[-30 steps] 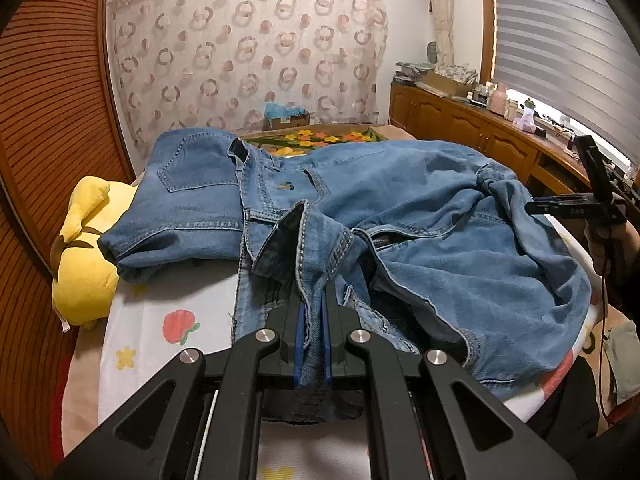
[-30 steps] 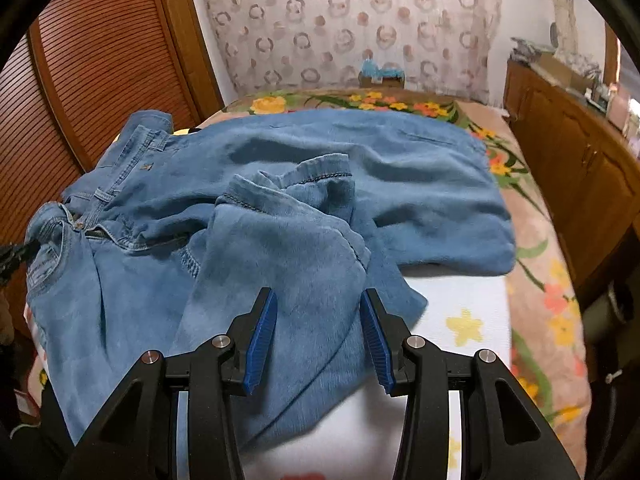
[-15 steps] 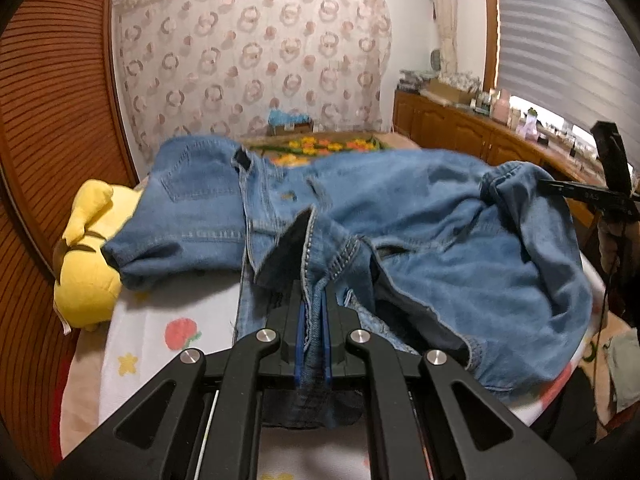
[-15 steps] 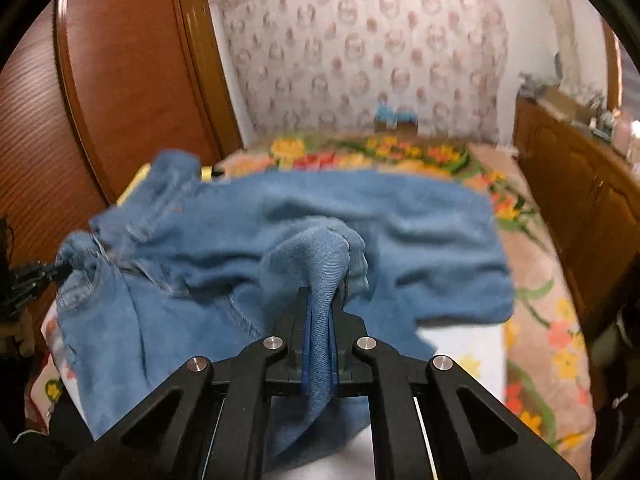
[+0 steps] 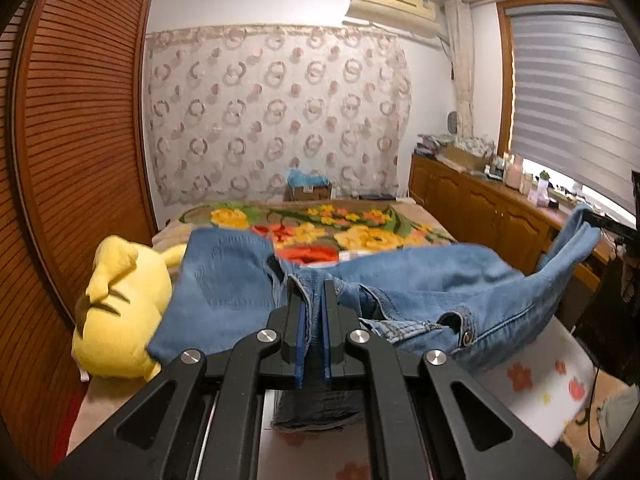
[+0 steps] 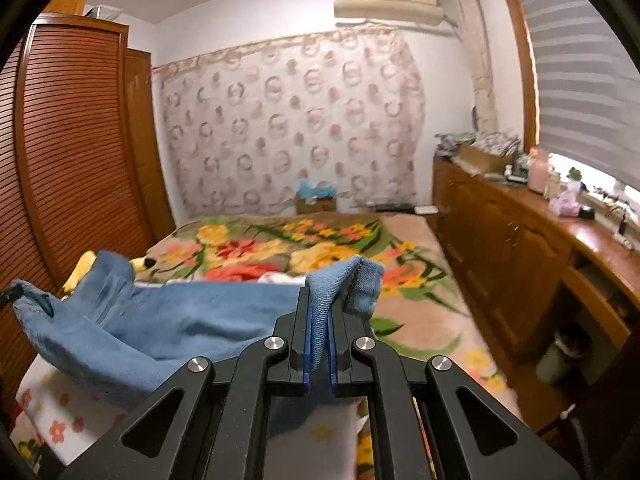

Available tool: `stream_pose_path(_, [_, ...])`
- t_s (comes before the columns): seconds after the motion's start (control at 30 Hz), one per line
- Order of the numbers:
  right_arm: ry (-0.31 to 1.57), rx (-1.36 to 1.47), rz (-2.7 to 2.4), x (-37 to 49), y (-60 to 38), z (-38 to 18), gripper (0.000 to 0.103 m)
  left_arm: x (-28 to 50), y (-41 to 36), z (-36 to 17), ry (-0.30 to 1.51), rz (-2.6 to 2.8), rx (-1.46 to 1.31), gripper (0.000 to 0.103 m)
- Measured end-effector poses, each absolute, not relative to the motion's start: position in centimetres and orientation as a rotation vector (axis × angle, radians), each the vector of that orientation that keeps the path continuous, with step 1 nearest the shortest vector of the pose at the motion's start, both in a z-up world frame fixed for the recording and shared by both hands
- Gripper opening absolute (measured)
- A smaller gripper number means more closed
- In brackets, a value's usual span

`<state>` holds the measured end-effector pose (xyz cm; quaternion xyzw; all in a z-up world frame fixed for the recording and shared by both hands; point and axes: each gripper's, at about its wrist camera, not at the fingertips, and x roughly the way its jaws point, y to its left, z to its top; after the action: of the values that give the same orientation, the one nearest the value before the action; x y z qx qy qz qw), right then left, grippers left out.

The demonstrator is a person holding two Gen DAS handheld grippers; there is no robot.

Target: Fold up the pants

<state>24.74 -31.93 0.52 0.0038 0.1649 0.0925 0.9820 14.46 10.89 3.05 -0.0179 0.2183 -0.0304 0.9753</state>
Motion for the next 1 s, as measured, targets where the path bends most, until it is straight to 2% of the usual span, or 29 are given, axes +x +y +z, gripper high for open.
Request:
stream_pose_path(0.33, [0.374, -0.039, 0.128, 30.0, -26.7, -0.1, 0.006, 22.9, 10.8, 4.3, 0.43, -0.028, -0.002, 0.007])
stream_pose_path(0.63, [0.424, -0.03, 0.101, 35.3, -26.8, 2.4, 0.006, 30.2, 11.1, 3.2, 0.464, -0.001, 0.02, 0.007])
stream_pose_path(1.0, [0.54, -0.07, 0.078, 41.9, -24.8, 1.6, 0.006, 35.7, 11.8, -0.3, 0.57, 0.014, 0.028, 0.007])
